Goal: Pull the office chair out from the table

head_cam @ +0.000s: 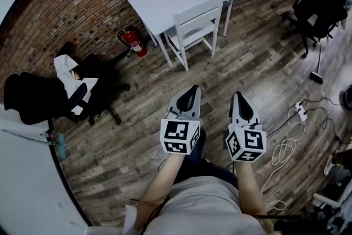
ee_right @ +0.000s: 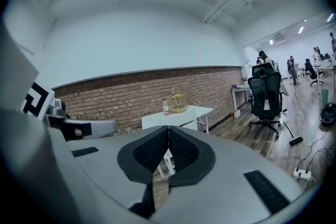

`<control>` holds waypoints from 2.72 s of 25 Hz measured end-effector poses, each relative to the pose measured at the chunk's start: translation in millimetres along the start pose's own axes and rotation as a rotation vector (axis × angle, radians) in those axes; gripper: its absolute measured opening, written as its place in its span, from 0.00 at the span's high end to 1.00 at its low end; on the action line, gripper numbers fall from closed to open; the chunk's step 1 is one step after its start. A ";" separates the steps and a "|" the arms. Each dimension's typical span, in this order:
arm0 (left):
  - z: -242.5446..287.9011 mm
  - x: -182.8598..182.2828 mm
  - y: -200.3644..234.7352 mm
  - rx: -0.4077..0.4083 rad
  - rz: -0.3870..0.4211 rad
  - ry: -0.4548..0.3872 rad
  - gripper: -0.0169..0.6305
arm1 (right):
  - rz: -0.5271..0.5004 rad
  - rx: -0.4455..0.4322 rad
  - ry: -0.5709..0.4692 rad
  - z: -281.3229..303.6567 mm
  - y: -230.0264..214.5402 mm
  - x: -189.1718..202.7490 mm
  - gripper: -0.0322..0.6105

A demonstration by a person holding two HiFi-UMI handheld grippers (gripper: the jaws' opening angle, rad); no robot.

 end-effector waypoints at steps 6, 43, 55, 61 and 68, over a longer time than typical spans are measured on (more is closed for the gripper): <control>58.7 -24.4 47.4 0.019 -0.029 0.001 0.95 | -0.021 0.011 -0.001 72.4 6.6 -25.0 0.93; 378.1 -100.0 116.0 -0.151 0.020 0.027 0.95 | -0.049 -0.198 0.061 372.6 -143.3 -112.0 0.93; 427.4 -98.3 134.9 -0.307 -0.057 0.049 0.95 | -0.087 -0.315 0.116 446.2 -165.0 -119.2 0.93; 428.8 -86.0 157.8 -0.329 0.014 0.143 0.95 | -0.085 -0.340 0.155 469.4 -152.3 -109.6 0.93; 461.1 -81.0 190.0 -0.271 0.101 0.219 0.95 | -0.110 -0.326 0.183 511.6 -139.0 -104.4 0.93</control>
Point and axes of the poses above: the fingertips, and each gripper's own axes: z forward along the fingers, y to its left, x out of its underside, the point moved 2 cm from there along -z, backward along the fingers, and after that the axes turned 1 degree about -z, right-handed, at the moved point
